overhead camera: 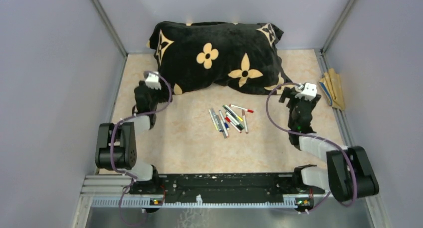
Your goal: Open the pen caps
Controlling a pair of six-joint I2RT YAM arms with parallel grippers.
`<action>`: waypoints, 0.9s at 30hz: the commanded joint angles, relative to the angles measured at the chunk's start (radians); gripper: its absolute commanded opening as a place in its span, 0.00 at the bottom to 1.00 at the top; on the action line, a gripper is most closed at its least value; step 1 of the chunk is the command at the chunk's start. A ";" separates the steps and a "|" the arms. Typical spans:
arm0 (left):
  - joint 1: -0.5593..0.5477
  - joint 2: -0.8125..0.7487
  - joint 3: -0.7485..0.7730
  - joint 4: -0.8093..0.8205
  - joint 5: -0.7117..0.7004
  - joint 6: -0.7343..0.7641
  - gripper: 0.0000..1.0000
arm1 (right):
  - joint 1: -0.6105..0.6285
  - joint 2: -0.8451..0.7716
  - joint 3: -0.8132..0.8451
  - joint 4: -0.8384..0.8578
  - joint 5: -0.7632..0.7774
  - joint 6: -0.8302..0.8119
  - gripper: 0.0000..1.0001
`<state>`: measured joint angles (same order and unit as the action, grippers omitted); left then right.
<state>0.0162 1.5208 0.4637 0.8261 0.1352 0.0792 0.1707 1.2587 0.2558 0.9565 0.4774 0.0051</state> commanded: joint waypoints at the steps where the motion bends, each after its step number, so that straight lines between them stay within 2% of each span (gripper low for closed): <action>1: 0.006 0.002 0.348 -0.650 0.046 0.091 0.99 | 0.019 -0.166 0.191 -0.348 -0.089 0.146 0.99; 4: 0.010 0.069 0.538 -0.944 0.070 0.140 0.99 | 0.019 -0.203 0.240 -0.419 -0.257 0.255 0.99; 6: 0.016 0.070 0.598 -1.035 0.090 0.141 0.99 | 0.004 -0.201 0.279 -0.488 -0.372 0.326 0.99; 8: 0.027 0.026 0.586 -1.036 0.130 0.128 0.99 | 0.004 -0.173 0.304 -0.498 -0.545 0.283 0.99; 11: 0.027 -0.076 0.511 -0.963 0.212 0.127 0.99 | 0.104 -0.085 0.415 -0.654 -0.519 0.171 0.99; 13: 0.027 -0.126 0.466 -0.914 0.270 0.126 0.99 | 0.143 -0.012 0.460 -0.714 -0.554 0.129 0.99; 16: 0.026 -0.164 0.465 -0.940 0.345 0.146 0.99 | 0.190 0.084 0.528 -0.759 -0.617 0.090 0.98; 22: 0.025 -0.180 0.487 -1.018 0.399 0.194 0.99 | 0.266 0.263 0.616 -0.809 -0.696 0.008 0.84; 25: 0.025 -0.178 0.494 -1.046 0.413 0.203 0.99 | 0.293 0.338 0.660 -0.831 -0.727 -0.043 0.72; 27: 0.025 -0.181 0.496 -1.058 0.424 0.205 0.99 | 0.293 0.385 0.694 -0.849 -0.741 -0.057 0.69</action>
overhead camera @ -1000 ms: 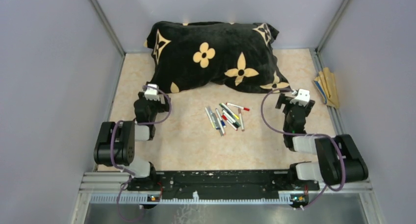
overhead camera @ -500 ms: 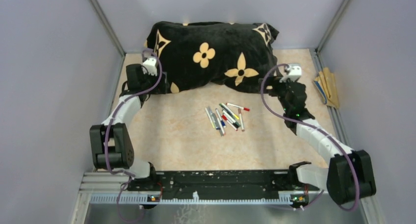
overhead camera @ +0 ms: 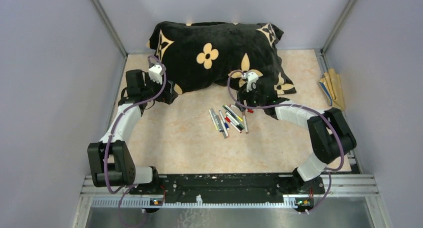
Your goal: Open the pen caps
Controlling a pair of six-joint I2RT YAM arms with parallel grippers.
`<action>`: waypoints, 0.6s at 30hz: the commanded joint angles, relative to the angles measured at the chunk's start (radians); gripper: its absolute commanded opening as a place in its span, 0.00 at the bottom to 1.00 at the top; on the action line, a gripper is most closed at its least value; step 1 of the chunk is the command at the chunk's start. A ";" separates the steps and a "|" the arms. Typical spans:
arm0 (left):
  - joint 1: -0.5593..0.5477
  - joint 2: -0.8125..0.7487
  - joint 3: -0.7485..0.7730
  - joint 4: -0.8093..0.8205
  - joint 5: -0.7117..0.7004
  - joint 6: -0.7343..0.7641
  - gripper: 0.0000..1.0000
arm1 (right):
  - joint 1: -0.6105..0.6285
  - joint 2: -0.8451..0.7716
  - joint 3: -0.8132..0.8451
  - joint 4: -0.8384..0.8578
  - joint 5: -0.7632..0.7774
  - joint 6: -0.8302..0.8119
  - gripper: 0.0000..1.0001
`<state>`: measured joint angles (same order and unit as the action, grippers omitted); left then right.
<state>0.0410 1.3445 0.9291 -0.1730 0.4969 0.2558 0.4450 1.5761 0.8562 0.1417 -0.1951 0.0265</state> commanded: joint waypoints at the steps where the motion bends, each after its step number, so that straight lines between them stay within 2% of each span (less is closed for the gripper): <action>1: 0.000 -0.010 0.031 -0.061 0.066 0.029 0.99 | 0.018 0.088 0.102 -0.034 -0.068 -0.086 0.68; 4: 0.000 -0.028 0.028 -0.075 0.087 0.035 0.99 | 0.020 0.140 0.132 -0.042 -0.078 -0.107 0.67; 10: 0.000 -0.049 0.025 -0.090 0.116 0.038 0.99 | 0.020 0.210 0.175 -0.042 -0.080 -0.122 0.56; 15: 0.000 -0.071 0.024 -0.098 0.115 0.040 0.99 | 0.035 0.234 0.180 -0.048 -0.066 -0.144 0.55; 18: 0.000 -0.082 0.024 -0.106 0.116 0.041 0.99 | 0.045 0.249 0.177 -0.052 -0.039 -0.150 0.51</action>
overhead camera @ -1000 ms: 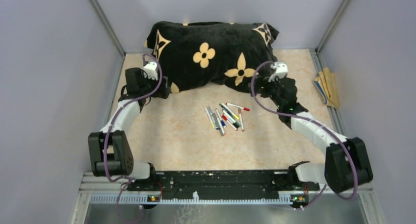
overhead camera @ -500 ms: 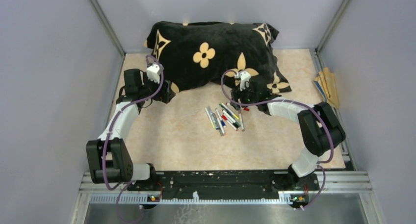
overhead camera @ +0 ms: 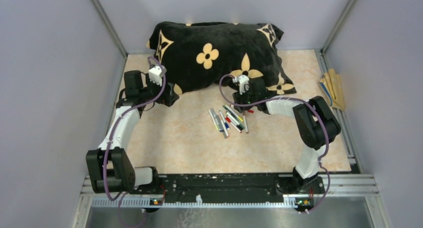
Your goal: Open the pen caps
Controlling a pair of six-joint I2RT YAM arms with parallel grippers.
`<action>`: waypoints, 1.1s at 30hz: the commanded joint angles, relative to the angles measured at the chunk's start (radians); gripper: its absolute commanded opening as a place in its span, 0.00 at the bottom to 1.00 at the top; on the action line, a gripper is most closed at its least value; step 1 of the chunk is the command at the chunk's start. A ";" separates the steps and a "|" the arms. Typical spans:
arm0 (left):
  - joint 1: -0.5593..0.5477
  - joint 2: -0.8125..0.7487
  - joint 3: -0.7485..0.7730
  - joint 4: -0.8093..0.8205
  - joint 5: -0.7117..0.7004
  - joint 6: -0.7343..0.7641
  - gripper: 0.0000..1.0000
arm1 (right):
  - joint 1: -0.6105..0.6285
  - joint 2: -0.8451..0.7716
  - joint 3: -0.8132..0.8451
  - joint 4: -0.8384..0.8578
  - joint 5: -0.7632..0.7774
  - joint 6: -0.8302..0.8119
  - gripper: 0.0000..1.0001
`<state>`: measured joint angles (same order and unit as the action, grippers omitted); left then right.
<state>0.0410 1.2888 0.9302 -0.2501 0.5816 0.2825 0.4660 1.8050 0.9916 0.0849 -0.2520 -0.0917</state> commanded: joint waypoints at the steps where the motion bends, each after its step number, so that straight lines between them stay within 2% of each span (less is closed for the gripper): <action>1: 0.001 -0.031 0.022 -0.032 0.033 0.014 0.99 | 0.024 0.025 0.044 0.005 0.020 -0.031 0.50; 12: 0.000 -0.060 0.045 -0.073 0.085 -0.003 0.99 | 0.042 0.076 0.093 -0.054 0.043 -0.035 0.35; 15: 0.000 -0.060 0.057 -0.099 0.111 -0.009 0.99 | 0.062 0.079 0.095 -0.057 0.080 -0.041 0.23; 19: 0.001 -0.077 0.043 -0.111 0.147 -0.006 0.99 | 0.072 0.055 0.068 -0.020 0.117 -0.019 0.01; 27: -0.012 -0.104 0.014 -0.169 0.220 0.028 0.99 | 0.072 -0.092 0.023 0.141 0.174 0.077 0.00; 33: -0.072 -0.104 0.073 -0.184 0.247 -0.007 0.99 | 0.077 -0.278 -0.054 0.348 0.176 0.356 0.00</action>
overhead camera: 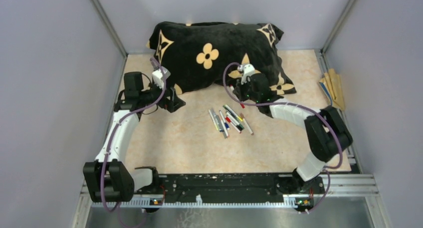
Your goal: Open the pen caps
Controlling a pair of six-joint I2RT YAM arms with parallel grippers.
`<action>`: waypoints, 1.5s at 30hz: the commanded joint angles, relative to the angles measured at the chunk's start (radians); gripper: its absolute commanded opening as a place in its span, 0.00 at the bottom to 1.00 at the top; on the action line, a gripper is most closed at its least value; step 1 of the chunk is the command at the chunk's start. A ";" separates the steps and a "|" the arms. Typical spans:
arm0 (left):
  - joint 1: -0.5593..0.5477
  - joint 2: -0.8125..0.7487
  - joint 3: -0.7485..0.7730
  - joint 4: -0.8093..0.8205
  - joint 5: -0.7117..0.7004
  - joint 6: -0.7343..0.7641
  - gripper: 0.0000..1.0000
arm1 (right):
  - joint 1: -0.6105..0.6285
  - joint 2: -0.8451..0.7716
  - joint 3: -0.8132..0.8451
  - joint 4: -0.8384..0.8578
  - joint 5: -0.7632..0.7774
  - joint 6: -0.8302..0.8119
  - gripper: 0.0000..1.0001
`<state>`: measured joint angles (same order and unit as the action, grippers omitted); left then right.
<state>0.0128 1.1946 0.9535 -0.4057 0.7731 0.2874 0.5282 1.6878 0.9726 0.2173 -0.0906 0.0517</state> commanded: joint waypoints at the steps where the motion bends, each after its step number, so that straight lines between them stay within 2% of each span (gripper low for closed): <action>1: -0.063 -0.004 0.066 -0.028 0.049 -0.024 0.99 | 0.021 -0.188 -0.055 0.251 0.026 0.271 0.00; 7: -0.180 0.062 0.154 -0.018 0.055 -0.117 0.99 | 0.183 -0.301 -0.176 0.488 0.251 0.536 0.00; 12: -0.232 0.128 0.201 0.003 0.115 -0.202 0.99 | 0.333 -0.281 -0.123 0.499 0.461 0.638 0.00; 17: -0.280 0.168 0.206 0.007 0.119 -0.224 0.99 | 0.387 -0.243 -0.055 0.531 0.497 0.715 0.00; 22: -0.287 0.164 0.211 0.038 0.166 -0.273 0.98 | 0.420 -0.222 -0.006 0.531 0.541 0.723 0.00; 25: -0.289 0.166 0.213 0.040 0.188 -0.284 0.95 | 0.430 -0.210 -0.002 0.549 0.545 0.740 0.00; 27: -0.290 0.166 0.206 0.041 0.202 -0.284 0.90 | 0.436 -0.200 0.003 0.555 0.548 0.748 0.00; 32: -0.292 0.163 0.207 0.060 0.270 -0.298 0.70 | 0.452 -0.171 0.013 0.583 0.542 0.778 0.00; 36: -0.291 0.158 0.216 0.057 0.273 -0.296 0.44 | 0.464 -0.170 0.013 0.583 0.549 0.774 0.00; 38: -0.291 0.154 0.217 0.041 0.258 -0.247 0.29 | 0.464 -0.177 0.006 0.582 0.551 0.770 0.00; 40: -0.293 0.148 0.220 0.009 0.237 -0.192 0.18 | 0.463 -0.190 0.004 0.565 0.542 0.755 0.00; 41: -0.293 0.146 0.224 -0.008 0.218 -0.157 0.13 | 0.462 -0.198 0.006 0.544 0.533 0.749 0.04; 45: -0.304 0.132 0.251 -0.097 0.084 0.034 0.05 | 0.384 -0.257 0.005 0.399 0.354 0.795 0.41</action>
<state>-0.2722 1.3594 1.1507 -0.4171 0.9367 0.1078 0.9699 1.5101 0.9390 0.7216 0.4206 0.8143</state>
